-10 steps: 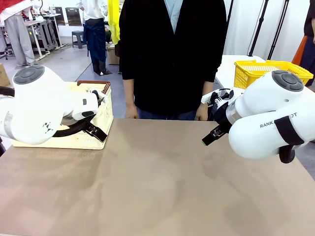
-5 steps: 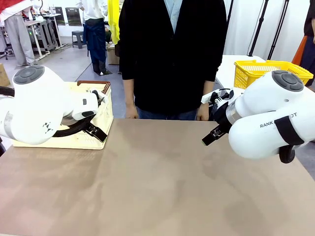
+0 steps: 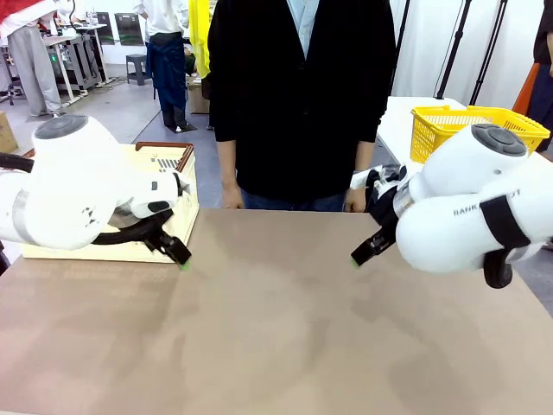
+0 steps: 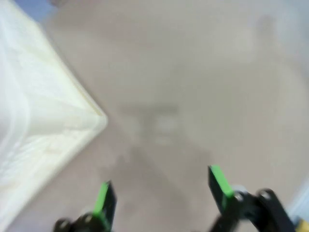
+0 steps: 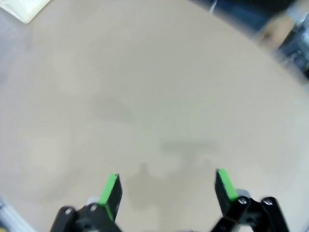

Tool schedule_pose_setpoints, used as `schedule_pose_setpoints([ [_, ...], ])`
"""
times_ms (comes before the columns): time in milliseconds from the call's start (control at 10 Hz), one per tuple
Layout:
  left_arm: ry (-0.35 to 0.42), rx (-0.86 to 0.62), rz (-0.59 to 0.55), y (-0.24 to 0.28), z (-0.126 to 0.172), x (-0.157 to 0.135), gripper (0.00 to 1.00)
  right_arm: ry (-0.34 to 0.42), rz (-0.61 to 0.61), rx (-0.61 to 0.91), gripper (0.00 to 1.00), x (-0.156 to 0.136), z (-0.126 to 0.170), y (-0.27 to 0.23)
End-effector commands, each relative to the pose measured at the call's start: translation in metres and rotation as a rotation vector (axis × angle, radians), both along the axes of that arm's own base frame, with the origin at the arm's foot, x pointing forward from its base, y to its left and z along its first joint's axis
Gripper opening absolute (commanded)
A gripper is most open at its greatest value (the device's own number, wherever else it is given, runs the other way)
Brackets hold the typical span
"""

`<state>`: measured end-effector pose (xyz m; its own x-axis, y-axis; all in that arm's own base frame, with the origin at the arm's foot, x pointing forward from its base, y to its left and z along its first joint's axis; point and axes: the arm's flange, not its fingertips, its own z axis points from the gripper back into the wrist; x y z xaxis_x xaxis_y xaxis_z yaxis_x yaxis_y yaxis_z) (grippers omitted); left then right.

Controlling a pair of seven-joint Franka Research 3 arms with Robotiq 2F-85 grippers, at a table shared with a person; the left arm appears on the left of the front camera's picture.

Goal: Place the drinks into the Shopping basket.
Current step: Pick up one drink and place it into the Shopping basket.

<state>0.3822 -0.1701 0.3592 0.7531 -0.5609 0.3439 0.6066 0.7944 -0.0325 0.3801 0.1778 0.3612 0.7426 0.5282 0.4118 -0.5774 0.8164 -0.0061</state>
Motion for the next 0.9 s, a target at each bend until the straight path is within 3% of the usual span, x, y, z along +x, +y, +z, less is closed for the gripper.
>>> schedule_pose_setpoints([
  [0, 0.365, -0.171, 0.209, -0.001, 0.043, -0.007, 1.0, 0.368, -0.102, 0.161, 1.0, -0.01, 0.037, -0.022],
  [100, 0.427, -0.238, 0.185, -0.001, 0.054, -0.016, 1.0, 0.455, -0.203, 0.292, 1.0, -0.015, 0.054, -0.036],
  [300, 0.441, -0.533, 0.112, 0.022, 0.092, -0.035, 1.0, 0.59, -0.152, 0.621, 1.0, -0.031, 0.097, -0.082],
  [400, 0.394, -0.7, 0.113, 0.063, 0.124, -0.052, 1.0, 0.596, -0.148, 0.776, 1.0, -0.046, 0.121, -0.122],
  [600, 0.237, -0.897, 0.212, 0.167, 0.164, -0.09, 1.0, 0.529, -0.286, 0.972, 1.0, -0.072, 0.146, -0.214],
  [800, 0.135, -1.139, 0.335, 0.282, 0.165, -0.131, 1.0, 0.431, -0.432, 1.166, 1.0, -0.1, 0.144, -0.307],
])
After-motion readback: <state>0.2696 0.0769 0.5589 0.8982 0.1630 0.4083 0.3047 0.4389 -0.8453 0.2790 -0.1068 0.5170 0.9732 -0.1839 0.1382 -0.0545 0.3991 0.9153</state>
